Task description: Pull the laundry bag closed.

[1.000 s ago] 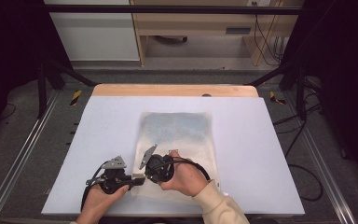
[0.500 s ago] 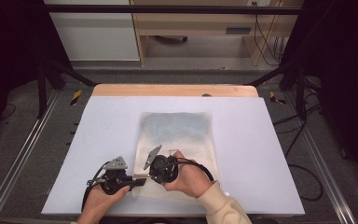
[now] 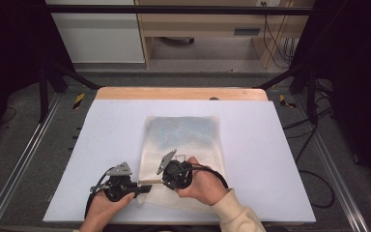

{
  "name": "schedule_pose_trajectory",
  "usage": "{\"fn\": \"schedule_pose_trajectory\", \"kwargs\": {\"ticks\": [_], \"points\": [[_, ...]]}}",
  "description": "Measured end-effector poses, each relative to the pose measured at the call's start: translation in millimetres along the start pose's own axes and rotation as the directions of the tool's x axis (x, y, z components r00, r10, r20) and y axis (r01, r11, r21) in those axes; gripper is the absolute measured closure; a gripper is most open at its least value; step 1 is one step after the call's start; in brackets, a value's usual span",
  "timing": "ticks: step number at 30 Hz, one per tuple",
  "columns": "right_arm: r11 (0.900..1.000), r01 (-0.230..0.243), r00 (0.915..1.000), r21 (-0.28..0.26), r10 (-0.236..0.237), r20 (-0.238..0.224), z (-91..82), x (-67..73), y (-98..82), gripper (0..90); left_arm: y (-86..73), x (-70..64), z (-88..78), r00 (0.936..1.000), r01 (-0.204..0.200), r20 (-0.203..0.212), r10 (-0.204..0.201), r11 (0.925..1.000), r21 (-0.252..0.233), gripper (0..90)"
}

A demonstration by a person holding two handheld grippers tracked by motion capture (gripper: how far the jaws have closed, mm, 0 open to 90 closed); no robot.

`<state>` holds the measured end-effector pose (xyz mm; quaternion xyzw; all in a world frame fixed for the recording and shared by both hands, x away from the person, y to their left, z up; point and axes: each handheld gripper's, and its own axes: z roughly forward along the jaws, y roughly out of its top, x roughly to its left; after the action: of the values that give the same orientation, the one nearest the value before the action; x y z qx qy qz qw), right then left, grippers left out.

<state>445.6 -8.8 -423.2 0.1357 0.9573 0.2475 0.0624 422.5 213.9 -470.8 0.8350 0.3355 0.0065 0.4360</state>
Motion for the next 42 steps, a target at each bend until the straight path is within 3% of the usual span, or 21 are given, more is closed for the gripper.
{"fn": "schedule_pose_trajectory", "kwargs": {"ticks": [18,42], "points": [[0.999,-0.037,0.9992,-0.019,0.038,0.010,-11.9,-1.9,-18.6,81.9,-0.1,-1.6,1.8,1.0000,-0.007,0.007,0.007,0.9999,0.007,85.2],[0.998,-0.056,0.9984,-0.034,0.056,0.001,-16.8,-1.6,-29.7,81.9,0.1,-6.6,6.0,0.9993,-0.025,0.029,0.024,0.9996,0.016,85.0]]}}
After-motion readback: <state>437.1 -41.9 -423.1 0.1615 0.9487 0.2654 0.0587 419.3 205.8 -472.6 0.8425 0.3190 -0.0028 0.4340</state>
